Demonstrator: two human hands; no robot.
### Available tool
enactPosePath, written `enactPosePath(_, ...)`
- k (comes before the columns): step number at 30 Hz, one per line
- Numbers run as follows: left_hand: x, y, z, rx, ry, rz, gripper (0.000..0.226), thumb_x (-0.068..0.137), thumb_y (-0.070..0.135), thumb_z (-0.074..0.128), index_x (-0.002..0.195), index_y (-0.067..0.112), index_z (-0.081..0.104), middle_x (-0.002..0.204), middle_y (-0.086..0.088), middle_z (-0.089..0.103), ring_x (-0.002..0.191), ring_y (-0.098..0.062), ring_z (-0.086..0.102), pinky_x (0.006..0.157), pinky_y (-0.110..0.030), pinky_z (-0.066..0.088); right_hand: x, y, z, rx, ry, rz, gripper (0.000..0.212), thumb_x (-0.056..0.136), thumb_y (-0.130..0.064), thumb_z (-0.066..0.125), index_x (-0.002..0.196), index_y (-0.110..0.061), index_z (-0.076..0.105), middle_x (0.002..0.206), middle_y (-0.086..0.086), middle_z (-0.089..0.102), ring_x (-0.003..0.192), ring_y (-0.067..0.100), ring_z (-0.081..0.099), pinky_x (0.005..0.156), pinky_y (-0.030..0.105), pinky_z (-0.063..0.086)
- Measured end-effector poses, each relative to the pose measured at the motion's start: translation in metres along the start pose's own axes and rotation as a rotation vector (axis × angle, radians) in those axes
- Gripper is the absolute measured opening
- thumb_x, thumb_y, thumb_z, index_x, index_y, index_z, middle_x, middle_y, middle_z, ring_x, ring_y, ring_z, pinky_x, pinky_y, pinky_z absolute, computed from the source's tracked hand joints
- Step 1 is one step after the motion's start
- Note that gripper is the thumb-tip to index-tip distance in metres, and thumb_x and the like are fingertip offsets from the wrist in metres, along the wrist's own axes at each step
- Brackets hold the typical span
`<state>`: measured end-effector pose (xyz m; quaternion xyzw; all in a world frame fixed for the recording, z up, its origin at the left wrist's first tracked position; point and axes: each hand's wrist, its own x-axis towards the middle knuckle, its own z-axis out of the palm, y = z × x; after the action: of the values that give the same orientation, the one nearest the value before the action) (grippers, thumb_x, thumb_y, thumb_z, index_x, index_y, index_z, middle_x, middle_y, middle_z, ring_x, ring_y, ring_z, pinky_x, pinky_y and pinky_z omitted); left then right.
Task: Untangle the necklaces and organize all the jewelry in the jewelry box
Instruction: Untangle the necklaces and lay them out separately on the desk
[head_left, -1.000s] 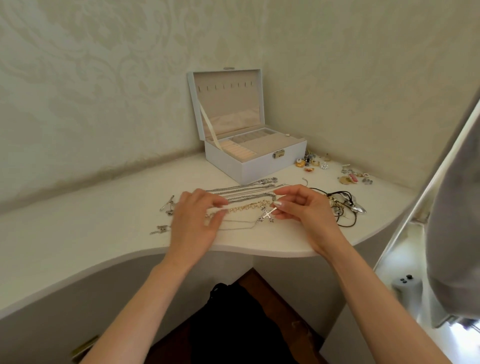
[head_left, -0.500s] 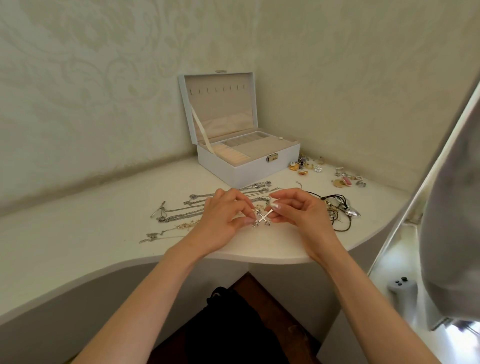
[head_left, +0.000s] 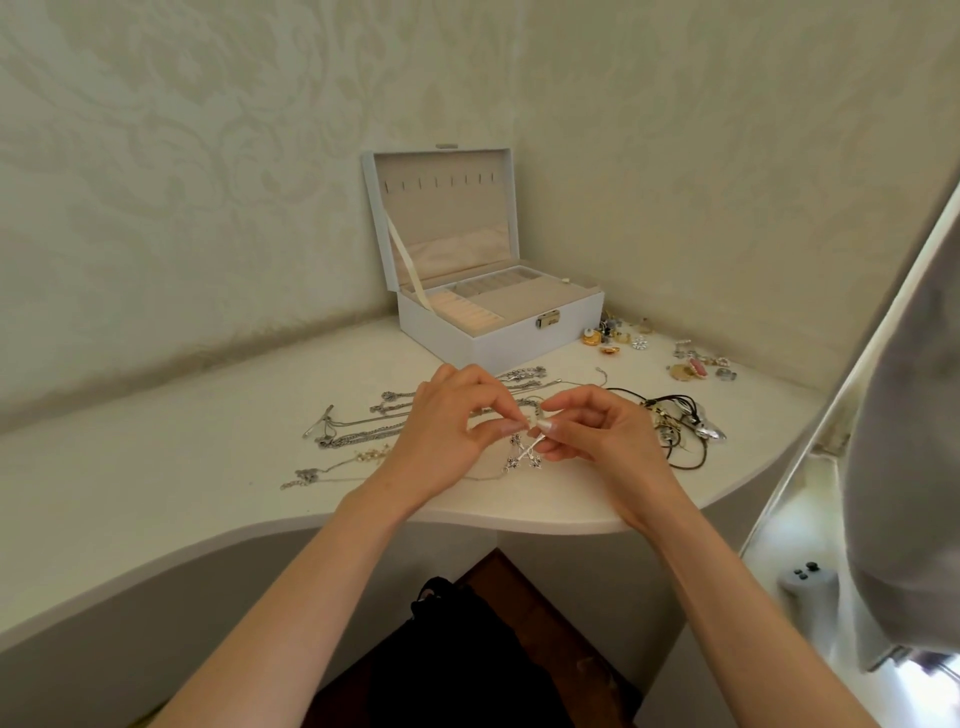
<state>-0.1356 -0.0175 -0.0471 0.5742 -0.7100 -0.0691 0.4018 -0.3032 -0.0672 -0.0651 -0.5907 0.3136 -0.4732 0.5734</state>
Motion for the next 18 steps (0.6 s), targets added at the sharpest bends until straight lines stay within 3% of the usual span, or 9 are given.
enactPosePath(7, -0.019, -0.013, -0.013, 0.007, 0.007, -0.099, 0.003, 0.080, 0.030, 0.070, 0.078, 0.029, 0.068, 0.093, 0.018, 0.059, 0.091, -0.006, 0.045, 0.090, -0.035, 0.037, -0.001, -0.001, -0.002, 0.027, 0.086, -0.015, 0.016, 0.082, 0.007, 0.063, 0.092, -0.005, 0.067, 0.077, 0.015, 0.070, 0.062, 0.018, 0.066, 0.058, 0.024, 0.054)
enactPosePath(11, -0.024, -0.010, -0.013, -0.030, -0.062, -0.119, 0.022, 0.085, 0.018, 0.065, 0.103, 0.029, 0.060, 0.097, 0.026, 0.058, 0.087, -0.003, 0.046, 0.090, -0.027, 0.034, -0.003, -0.005, 0.001, 0.072, 0.136, -0.047, 0.016, 0.082, 0.007, 0.063, 0.095, -0.002, 0.066, 0.078, 0.017, 0.070, 0.064, 0.021, 0.068, 0.060, 0.025, 0.055)
enactPosePath(14, -0.020, -0.002, -0.009, -0.089, -0.168, -0.109, 0.032, 0.087, 0.020, 0.063, 0.114, 0.032, 0.052, 0.095, 0.021, 0.065, 0.081, -0.006, 0.051, 0.083, -0.021, 0.038, -0.005, -0.012, 0.008, 0.078, 0.125, -0.077, 0.016, 0.082, 0.007, 0.063, 0.093, -0.004, 0.066, 0.077, 0.015, 0.070, 0.065, 0.023, 0.069, 0.062, 0.026, 0.056)
enactPosePath(17, -0.015, 0.000, -0.012, -0.035, -0.146, -0.095, 0.010, 0.090, 0.028, 0.058, 0.096, 0.026, 0.066, 0.068, 0.012, 0.063, 0.067, -0.004, 0.052, 0.068, -0.019, 0.036, -0.003, -0.019, 0.013, 0.059, 0.141, -0.101, 0.016, 0.082, 0.007, 0.063, 0.092, -0.005, 0.066, 0.073, 0.012, 0.070, 0.063, 0.021, 0.068, 0.063, 0.026, 0.057)
enactPosePath(18, -0.015, -0.001, -0.015, -0.007, -0.129, -0.081, 0.014, 0.092, 0.027, 0.055, 0.088, 0.026, 0.069, 0.062, 0.013, 0.059, 0.066, -0.001, 0.051, 0.066, -0.015, 0.033, -0.003, -0.021, 0.013, 0.048, 0.152, -0.106, 0.016, 0.082, 0.008, 0.063, 0.091, -0.005, 0.066, 0.072, 0.011, 0.070, 0.062, 0.020, 0.068, 0.063, 0.026, 0.058)
